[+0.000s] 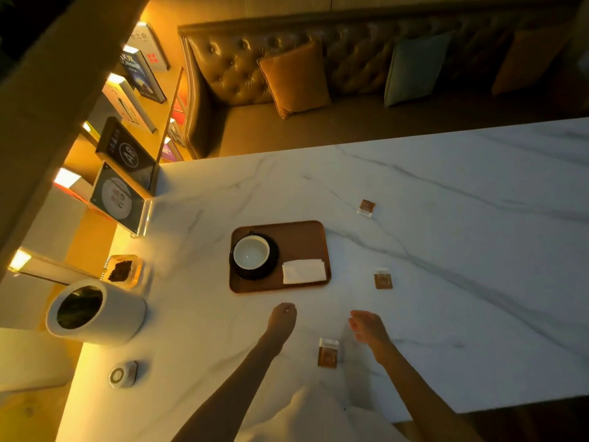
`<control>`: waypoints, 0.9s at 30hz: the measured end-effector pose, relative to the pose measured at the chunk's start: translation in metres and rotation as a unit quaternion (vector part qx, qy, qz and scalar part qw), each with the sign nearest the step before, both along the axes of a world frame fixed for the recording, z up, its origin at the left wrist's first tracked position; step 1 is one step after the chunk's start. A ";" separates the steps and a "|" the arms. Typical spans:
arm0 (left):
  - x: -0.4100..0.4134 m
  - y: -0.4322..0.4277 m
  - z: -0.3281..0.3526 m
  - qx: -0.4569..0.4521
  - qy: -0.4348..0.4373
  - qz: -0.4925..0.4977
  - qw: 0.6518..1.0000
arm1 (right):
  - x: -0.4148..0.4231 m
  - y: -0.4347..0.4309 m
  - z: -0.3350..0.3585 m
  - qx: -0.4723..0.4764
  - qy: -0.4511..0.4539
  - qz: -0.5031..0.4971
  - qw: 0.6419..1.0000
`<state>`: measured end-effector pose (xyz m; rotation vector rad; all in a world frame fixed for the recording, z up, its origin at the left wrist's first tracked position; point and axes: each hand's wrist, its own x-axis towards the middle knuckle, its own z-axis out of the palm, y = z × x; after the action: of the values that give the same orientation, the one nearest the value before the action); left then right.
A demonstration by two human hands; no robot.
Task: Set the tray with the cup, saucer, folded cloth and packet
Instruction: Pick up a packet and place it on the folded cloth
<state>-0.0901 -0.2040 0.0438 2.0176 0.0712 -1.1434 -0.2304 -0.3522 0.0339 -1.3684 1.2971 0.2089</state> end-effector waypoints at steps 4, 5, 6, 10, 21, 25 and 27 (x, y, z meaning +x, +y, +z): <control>-0.032 0.001 -0.022 0.064 -0.021 -0.092 0.993 | -0.007 0.026 -0.008 -0.030 0.053 0.053 0.997; -0.038 0.001 -0.025 0.071 -0.019 -0.103 0.992 | -0.007 0.030 -0.011 -0.029 0.055 0.076 0.995; -0.043 0.002 -0.029 0.074 -0.012 -0.108 0.991 | -0.007 0.032 -0.013 -0.030 0.058 0.104 0.992; -0.055 0.000 -0.043 0.079 0.022 -0.078 0.994 | -0.007 0.033 -0.015 0.007 0.100 0.207 0.973; -0.059 0.005 -0.054 -0.029 0.173 0.089 0.981 | -0.008 0.041 -0.037 0.085 0.053 0.071 0.992; -0.052 -0.003 -0.051 -0.085 0.182 0.071 0.977 | -0.003 0.030 -0.026 0.105 -0.010 0.013 0.994; -0.046 -0.012 -0.045 -0.109 0.191 0.042 0.975 | 0.003 0.018 -0.018 0.105 -0.042 -0.004 0.994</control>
<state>-0.1360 -0.2158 -0.0016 1.5686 0.2136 -1.4062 -0.2274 -0.3346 0.0163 -1.1804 1.1757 0.2714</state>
